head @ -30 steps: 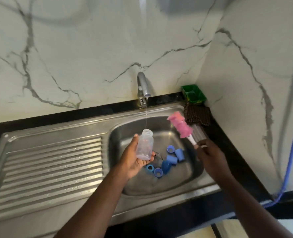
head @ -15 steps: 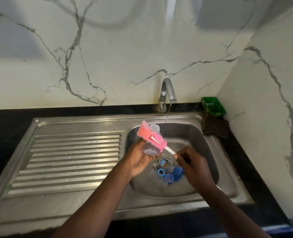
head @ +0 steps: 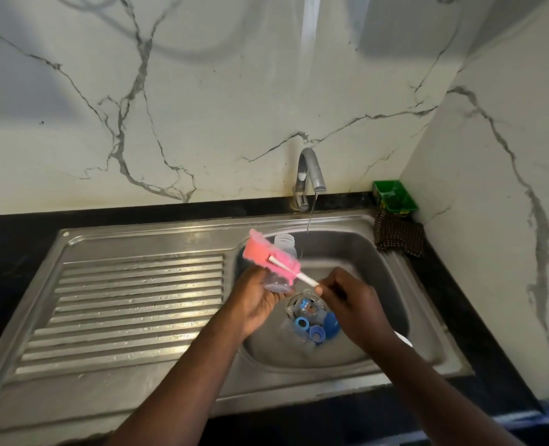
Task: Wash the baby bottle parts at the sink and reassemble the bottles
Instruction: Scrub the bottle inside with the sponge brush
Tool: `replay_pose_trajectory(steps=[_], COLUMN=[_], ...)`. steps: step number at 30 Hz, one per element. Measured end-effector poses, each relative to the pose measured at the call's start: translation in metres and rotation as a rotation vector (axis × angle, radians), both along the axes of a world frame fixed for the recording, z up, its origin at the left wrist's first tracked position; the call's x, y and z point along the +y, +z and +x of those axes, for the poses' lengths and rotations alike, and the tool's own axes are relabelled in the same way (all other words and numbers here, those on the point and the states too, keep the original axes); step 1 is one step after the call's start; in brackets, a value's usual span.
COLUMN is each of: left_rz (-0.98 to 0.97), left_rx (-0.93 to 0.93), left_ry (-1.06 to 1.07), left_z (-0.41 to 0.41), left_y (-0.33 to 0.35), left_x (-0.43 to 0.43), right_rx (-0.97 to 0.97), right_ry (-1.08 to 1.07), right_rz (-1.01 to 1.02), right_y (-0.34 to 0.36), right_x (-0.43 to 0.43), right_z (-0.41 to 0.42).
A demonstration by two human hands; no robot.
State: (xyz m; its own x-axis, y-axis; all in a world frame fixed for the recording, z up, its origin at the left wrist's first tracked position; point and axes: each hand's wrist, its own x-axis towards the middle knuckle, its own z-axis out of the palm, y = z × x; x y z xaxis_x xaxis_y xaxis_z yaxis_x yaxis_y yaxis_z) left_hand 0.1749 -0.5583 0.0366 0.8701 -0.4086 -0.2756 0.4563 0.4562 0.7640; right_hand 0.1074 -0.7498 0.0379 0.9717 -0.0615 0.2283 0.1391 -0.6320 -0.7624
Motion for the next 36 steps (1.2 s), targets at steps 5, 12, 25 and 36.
replay_pose_trajectory(steps=[5, 12, 25, 36], left_rz=[0.031, -0.039, -0.217, -0.128], left_rx=[-0.015, 0.068, 0.215, 0.132], left_ry=[0.014, 0.031, 0.062, 0.065], left_z=[-0.002, 0.0, 0.001, -0.004], left_y=[0.002, 0.001, 0.001, 0.009], left_x=[-0.003, -0.006, -0.007, -0.018], right_rx=[-0.001, -0.016, 0.008, 0.109], right_ry=[-0.128, -0.155, -0.102, -0.225], right_rz=[0.008, 0.055, 0.132, 0.227], right_y=[0.0, -0.001, -0.002, 0.003], right_x=[0.0, 0.001, 0.009, 0.0], right_z=[0.0, -0.003, -0.013, -0.019])
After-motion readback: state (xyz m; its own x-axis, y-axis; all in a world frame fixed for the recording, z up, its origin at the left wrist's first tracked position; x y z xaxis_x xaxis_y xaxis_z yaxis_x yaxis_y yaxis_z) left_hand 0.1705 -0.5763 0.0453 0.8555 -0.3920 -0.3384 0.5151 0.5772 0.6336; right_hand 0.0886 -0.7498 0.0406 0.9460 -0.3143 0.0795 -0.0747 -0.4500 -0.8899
